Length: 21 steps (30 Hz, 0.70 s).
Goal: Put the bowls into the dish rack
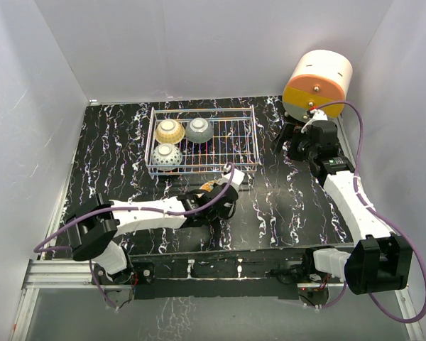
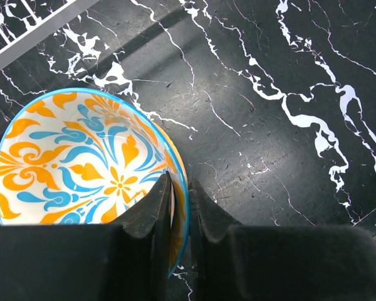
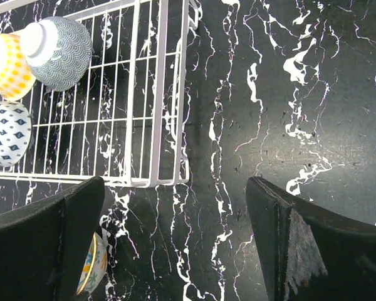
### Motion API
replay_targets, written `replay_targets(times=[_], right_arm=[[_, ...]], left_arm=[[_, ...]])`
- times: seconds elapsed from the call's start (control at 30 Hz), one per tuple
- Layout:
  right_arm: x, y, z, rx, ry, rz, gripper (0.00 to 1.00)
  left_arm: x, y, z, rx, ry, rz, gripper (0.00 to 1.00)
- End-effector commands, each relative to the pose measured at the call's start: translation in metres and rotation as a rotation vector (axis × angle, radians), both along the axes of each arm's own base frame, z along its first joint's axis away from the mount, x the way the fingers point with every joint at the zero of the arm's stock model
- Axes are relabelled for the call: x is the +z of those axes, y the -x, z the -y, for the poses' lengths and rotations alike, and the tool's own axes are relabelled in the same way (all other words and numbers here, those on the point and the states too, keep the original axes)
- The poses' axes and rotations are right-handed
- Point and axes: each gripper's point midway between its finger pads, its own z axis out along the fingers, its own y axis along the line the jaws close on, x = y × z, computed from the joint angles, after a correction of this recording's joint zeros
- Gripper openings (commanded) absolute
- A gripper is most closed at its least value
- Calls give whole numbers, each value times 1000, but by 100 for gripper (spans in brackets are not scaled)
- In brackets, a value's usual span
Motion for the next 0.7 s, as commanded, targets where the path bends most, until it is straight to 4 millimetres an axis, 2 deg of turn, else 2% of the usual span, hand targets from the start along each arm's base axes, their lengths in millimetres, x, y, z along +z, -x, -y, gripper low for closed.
replay_targets(times=[0.0, 0.23, 0.3, 0.67], right_arm=[[22, -5, 0, 5, -9, 88, 100], [20, -5, -1, 10, -11, 86, 100], [20, -5, -1, 12, -12, 85, 100], [20, -3, -2, 16, -16, 88, 100]], left_arm=[[5, -1, 6, 24, 7, 30, 0], [3, 9, 5, 54, 29, 74, 0], [3, 10, 4, 62, 29, 87, 3], [-17, 15, 2, 77, -12, 58, 7]])
